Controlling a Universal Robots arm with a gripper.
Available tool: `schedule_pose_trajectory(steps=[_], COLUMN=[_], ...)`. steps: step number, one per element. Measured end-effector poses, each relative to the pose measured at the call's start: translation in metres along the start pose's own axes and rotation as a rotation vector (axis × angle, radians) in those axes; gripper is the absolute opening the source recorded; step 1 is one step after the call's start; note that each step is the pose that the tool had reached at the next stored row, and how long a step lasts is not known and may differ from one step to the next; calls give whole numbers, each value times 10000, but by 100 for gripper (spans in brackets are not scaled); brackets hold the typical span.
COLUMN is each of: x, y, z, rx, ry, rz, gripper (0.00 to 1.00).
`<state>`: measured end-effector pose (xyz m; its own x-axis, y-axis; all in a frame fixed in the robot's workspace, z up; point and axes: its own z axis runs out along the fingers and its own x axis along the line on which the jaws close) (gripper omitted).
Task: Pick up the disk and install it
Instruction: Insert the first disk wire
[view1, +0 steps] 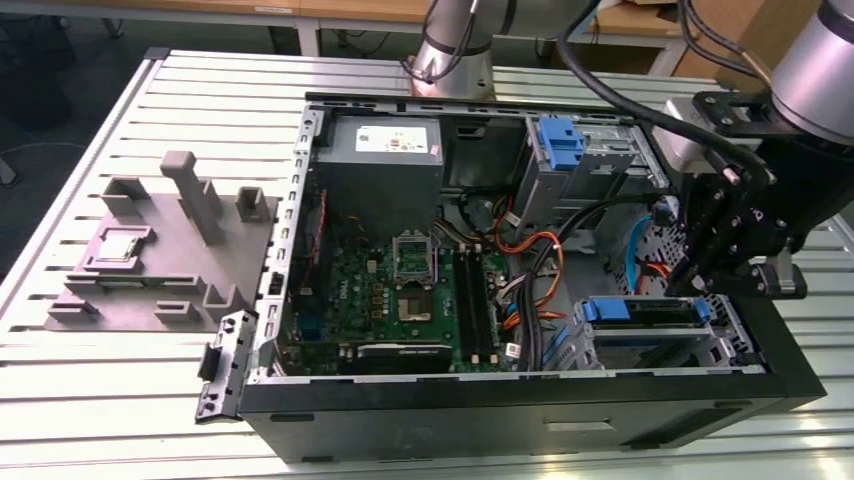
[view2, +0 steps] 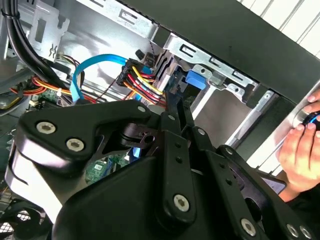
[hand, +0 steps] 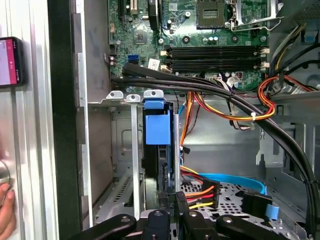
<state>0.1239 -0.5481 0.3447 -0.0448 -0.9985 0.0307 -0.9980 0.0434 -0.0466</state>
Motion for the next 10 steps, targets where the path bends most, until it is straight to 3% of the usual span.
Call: schedule_pose_trajectory(steps=[10], x=[-2], y=[11], z=[76], rx=[-9], ry=[-20], rz=[5], gripper=[17])
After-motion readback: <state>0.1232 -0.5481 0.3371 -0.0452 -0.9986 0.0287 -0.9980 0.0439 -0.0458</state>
